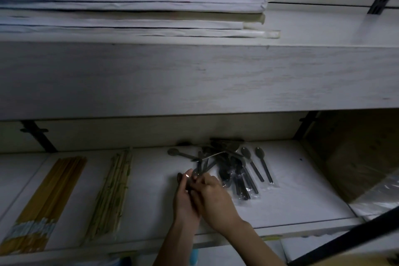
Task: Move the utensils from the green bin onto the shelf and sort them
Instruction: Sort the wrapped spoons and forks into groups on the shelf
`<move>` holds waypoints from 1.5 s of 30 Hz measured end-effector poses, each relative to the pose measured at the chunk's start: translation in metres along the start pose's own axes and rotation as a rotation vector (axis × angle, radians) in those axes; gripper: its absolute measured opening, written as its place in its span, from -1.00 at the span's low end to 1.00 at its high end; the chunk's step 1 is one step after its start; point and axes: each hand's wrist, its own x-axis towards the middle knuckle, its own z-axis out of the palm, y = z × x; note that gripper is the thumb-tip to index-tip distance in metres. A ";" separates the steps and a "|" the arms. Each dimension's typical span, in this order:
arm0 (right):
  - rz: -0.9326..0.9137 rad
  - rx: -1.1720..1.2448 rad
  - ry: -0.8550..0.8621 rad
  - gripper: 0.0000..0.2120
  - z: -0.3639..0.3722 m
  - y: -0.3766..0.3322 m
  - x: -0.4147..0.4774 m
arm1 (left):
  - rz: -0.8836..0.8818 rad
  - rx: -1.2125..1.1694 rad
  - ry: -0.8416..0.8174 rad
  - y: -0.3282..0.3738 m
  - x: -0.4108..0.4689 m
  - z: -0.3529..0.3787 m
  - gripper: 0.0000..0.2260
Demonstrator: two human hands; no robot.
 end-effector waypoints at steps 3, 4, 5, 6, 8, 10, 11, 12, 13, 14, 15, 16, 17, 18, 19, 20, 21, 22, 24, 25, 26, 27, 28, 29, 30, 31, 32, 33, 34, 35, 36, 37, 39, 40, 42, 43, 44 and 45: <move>0.183 0.260 -0.110 -0.74 -0.007 0.013 -0.006 | 0.107 -0.091 0.016 0.008 0.002 -0.001 -0.75; 0.250 0.321 -0.158 -0.73 -0.010 0.017 -0.009 | 0.121 -0.114 0.016 0.010 0.003 -0.001 -0.74; 0.299 0.395 -0.239 -0.72 -0.012 0.019 -0.011 | 0.132 -0.136 0.012 0.011 0.002 -0.001 -0.73; 0.346 0.505 -0.331 -0.70 -0.015 0.018 -0.012 | 0.146 -0.150 0.024 0.012 0.002 -0.001 -0.73; 0.396 0.686 -0.418 -0.73 -0.013 0.014 -0.016 | 0.156 -0.158 0.036 0.013 0.004 0.000 -0.74; 0.411 0.722 -0.385 -0.75 -0.011 0.011 -0.019 | 0.163 -0.110 0.029 0.014 0.006 0.000 -0.74; 0.409 0.736 -0.383 -0.75 -0.010 0.011 -0.019 | 0.164 -0.079 0.025 0.015 0.007 -0.001 -0.75; 0.390 0.745 -0.406 -0.75 -0.011 0.011 -0.017 | 0.165 -0.052 0.028 0.016 0.008 -0.003 -0.76; 0.349 0.709 -0.431 -0.74 -0.012 0.014 -0.014 | 0.161 -0.040 0.020 0.018 0.008 -0.004 -0.77; 0.301 0.629 -0.420 -0.73 -0.013 0.018 -0.009 | 0.162 -0.037 0.017 0.020 0.008 -0.005 -0.77; 0.263 0.526 -0.364 -0.71 -0.013 0.024 -0.003 | 0.169 -0.041 0.010 0.022 0.007 -0.006 -0.77; 0.239 0.425 -0.272 -0.71 -0.012 0.032 0.004 | 0.182 -0.038 0.006 0.023 0.005 -0.008 -0.77; 0.230 0.330 -0.181 -0.74 -0.011 0.042 0.011 | 0.197 -0.033 0.005 0.024 0.005 -0.009 -0.78; 0.211 0.217 -0.112 -0.77 -0.009 0.053 0.017 | 0.209 -0.025 0.004 0.024 0.004 -0.010 -0.78; 0.181 0.088 -0.083 -0.78 -0.007 0.065 0.021 | 0.216 -0.018 0.004 0.024 0.004 -0.011 -0.78; 0.157 -0.032 -0.097 -0.75 -0.005 0.077 0.023 | 0.220 -0.017 0.005 0.024 0.004 -0.013 -0.78; 0.159 -0.115 -0.137 -0.72 -0.003 0.089 0.024 | 0.225 -0.019 0.007 0.024 0.004 -0.014 -0.77; 0.177 -0.162 -0.164 -0.69 -0.003 0.099 0.022 | 0.231 -0.022 0.009 0.025 0.003 -0.016 -0.77; 0.245 -0.176 -0.148 -0.65 -0.005 0.115 0.016 | 0.249 -0.037 0.010 0.027 0.002 -0.019 -0.76; 0.285 -0.148 -0.116 -0.62 -0.006 0.122 0.013 | 0.255 -0.045 0.010 0.028 0.002 -0.020 -0.75; 0.322 -0.117 -0.089 -0.60 -0.006 0.128 0.010 | 0.259 -0.053 0.009 0.028 0.002 -0.021 -0.75; 0.357 -0.089 -0.077 -0.58 -0.007 0.132 0.007 | 0.261 -0.058 0.008 0.029 0.002 -0.022 -0.75; 0.390 -0.067 -0.068 -0.55 -0.009 0.135 0.006 | 0.263 -0.060 0.008 0.029 0.002 -0.022 -0.75; 0.430 -0.046 -0.064 -0.53 -0.009 0.137 0.005 | 0.263 -0.060 0.007 0.028 0.001 -0.022 -0.75; 0.468 -0.037 -0.059 -0.50 -0.010 0.139 0.005 | 0.261 -0.061 0.007 0.028 0.001 -0.022 -0.75; 0.499 -0.039 -0.059 -0.47 -0.010 0.139 0.006 | 0.258 -0.063 0.006 0.027 0.001 -0.021 -0.75; 0.515 -0.048 -0.061 -0.46 -0.011 0.139 0.007 | 0.255 -0.064 0.006 0.027 0.001 -0.021 -0.76; 0.522 -0.053 -0.068 -0.45 -0.012 0.139 0.009 | 0.254 -0.065 0.007 0.027 0.001 -0.020 -0.76; 0.521 -0.054 -0.076 -0.47 -0.012 0.138 0.011 | 0.255 -0.065 0.008 0.026 0.002 -0.020 -0.76; 0.522 -0.054 -0.082 -0.50 -0.013 0.138 0.013 | 0.257 -0.063 0.010 0.026 0.002 -0.019 -0.76; 0.526 -0.052 -0.077 -0.54 -0.015 0.138 0.015 | 0.259 -0.060 0.011 0.026 0.003 -0.019 -0.76; 0.542 -0.037 -0.068 -0.58 -0.017 0.139 0.018 | 0.261 -0.057 0.012 0.025 0.003 -0.018 -0.76; 0.579 0.018 -0.014 -0.67 -0.023 0.142 0.022 | 0.263 -0.053 0.011 0.025 0.004 -0.018 -0.76; 0.597 0.069 0.023 -0.70 -0.025 0.145 0.023 | 0.262 -0.051 0.010 0.024 0.004 -0.017 -0.76; 0.633 0.215 0.105 -0.72 -0.030 0.150 0.026 | 0.258 -0.051 0.011 0.023 0.005 -0.017 -0.76; 0.650 0.274 0.139 -0.72 -0.032 0.153 0.026 | 0.255 -0.052 0.010 0.023 0.006 -0.016 -0.76; 0.665 0.306 0.160 -0.71 -0.035 0.155 0.027 | 0.253 -0.050 0.009 0.022 0.007 -0.016 -0.75; 0.684 0.309 0.163 -0.71 -0.037 0.156 0.026 | 0.251 -0.048 0.007 0.022 0.007 -0.016 -0.76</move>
